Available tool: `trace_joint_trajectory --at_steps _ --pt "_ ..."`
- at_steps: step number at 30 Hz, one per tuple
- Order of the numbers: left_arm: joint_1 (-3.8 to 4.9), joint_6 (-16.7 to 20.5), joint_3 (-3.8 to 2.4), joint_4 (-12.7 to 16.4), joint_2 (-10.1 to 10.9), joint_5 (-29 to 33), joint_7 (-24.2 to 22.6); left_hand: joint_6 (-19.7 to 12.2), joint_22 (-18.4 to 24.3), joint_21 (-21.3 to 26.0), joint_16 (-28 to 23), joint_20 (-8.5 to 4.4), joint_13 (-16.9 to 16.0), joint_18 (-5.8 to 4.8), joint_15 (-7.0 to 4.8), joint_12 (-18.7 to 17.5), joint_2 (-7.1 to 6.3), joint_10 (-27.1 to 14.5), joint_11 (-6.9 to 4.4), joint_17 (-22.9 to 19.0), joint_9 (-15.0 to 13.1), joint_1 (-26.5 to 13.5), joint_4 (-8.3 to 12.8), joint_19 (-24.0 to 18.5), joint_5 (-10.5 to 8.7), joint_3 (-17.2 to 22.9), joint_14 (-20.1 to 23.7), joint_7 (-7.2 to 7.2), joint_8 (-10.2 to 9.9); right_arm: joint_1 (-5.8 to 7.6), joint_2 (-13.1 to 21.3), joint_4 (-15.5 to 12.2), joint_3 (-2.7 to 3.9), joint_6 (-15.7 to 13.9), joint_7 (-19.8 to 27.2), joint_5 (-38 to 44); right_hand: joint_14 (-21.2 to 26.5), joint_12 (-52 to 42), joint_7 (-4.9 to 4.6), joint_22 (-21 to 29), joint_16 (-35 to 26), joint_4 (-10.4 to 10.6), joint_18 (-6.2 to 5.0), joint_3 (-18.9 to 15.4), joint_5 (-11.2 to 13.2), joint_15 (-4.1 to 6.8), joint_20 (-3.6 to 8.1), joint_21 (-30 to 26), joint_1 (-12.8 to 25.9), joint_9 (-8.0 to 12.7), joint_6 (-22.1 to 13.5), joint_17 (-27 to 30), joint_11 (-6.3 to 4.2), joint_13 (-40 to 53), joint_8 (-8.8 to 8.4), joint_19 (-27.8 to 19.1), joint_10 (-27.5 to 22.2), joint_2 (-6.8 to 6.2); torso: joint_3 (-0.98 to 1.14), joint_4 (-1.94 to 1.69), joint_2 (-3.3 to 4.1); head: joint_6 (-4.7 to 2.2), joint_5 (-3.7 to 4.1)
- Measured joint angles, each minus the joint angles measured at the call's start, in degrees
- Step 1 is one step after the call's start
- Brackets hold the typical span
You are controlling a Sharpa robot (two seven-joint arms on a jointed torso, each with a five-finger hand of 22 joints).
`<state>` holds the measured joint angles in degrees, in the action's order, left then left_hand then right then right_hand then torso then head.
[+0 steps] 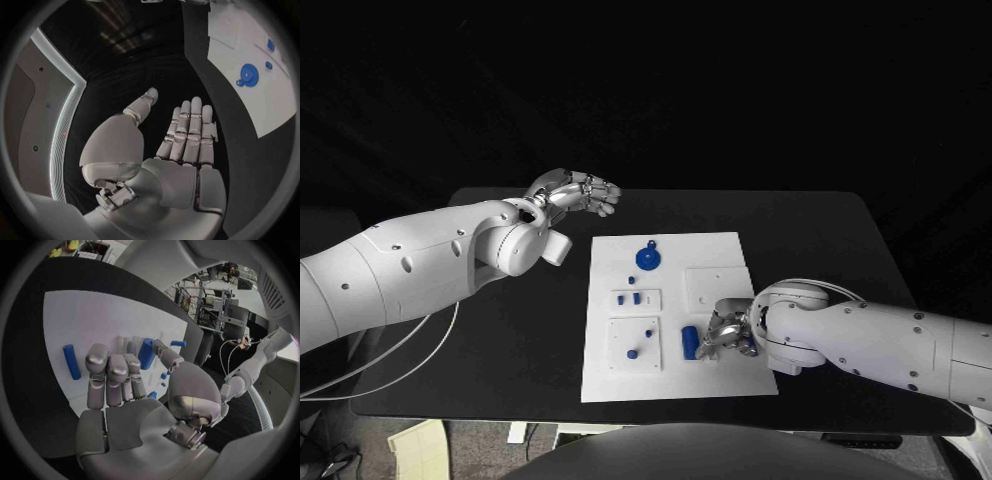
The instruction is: Assemble the parts on the task board
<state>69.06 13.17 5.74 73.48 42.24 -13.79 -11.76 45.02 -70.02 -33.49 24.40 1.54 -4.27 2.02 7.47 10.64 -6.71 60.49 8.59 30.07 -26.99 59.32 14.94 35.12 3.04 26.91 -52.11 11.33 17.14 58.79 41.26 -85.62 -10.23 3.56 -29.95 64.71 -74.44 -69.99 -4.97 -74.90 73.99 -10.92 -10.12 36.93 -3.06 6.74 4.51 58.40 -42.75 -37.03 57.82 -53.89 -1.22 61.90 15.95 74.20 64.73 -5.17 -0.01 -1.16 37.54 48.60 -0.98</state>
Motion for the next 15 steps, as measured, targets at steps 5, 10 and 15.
trace_joint_trajectory --at_steps 5,10,15 --pt "0.01 0.0 0.02 -0.2 -0.1 0.0 0.0 0.0 0.0 0.0 0.0 0.00 0.0 0.00 0.00 0.0 0.00 0.0 0.00 0.0 0.0 0.0 0.0 0.0 0.00 0.0 0.0 0.00 0.0 -0.05 -0.2 0.0 -0.02 0.1 0.0 0.2 -0.1 0.0 0.18 0.0 0.0 0.5 -0.01 0.5 0.0 0.10 0.00 0.0 0.3 0.1 0.2 -0.1 0.01 0.1 0.00 0.0 0.0 0.27 0.04 0.03 -0.01 0.02 -0.01" --pt "-0.02 0.0 0.02 -0.6 -0.7 0.0 0.0 0.0 0.0 0.0 -0.2 0.00 0.0 0.00 0.00 0.0 0.00 0.0 0.00 0.0 0.0 0.0 0.0 0.0 0.00 0.0 0.0 0.00 0.0 -0.16 -0.9 0.5 -0.01 0.7 -0.2 0.3 -0.3 0.0 -0.01 0.0 0.0 0.3 0.00 0.7 0.0 0.09 -0.01 0.0 0.5 0.1 0.4 -0.2 0.10 0.1 -0.20 0.0 0.1 0.05 0.03 0.07 0.00 0.10 0.04" --pt "-0.02 0.0 0.02 -0.6 -0.8 0.0 0.0 0.0 0.0 0.0 -0.2 0.00 0.0 -0.01 0.00 0.0 0.00 0.0 0.00 0.1 0.0 0.0 0.0 0.0 0.00 0.0 0.0 0.00 0.0 -0.47 -1.6 1.4 0.11 1.2 -0.4 0.3 -0.3 0.2 -0.24 0.0 0.0 0.0 -0.03 1.1 0.0 0.10 -0.01 0.0 0.5 -0.1 1.1 -0.2 0.11 0.1 -0.10 0.0 0.1 0.05 0.03 0.07 0.01 0.29 0.15"
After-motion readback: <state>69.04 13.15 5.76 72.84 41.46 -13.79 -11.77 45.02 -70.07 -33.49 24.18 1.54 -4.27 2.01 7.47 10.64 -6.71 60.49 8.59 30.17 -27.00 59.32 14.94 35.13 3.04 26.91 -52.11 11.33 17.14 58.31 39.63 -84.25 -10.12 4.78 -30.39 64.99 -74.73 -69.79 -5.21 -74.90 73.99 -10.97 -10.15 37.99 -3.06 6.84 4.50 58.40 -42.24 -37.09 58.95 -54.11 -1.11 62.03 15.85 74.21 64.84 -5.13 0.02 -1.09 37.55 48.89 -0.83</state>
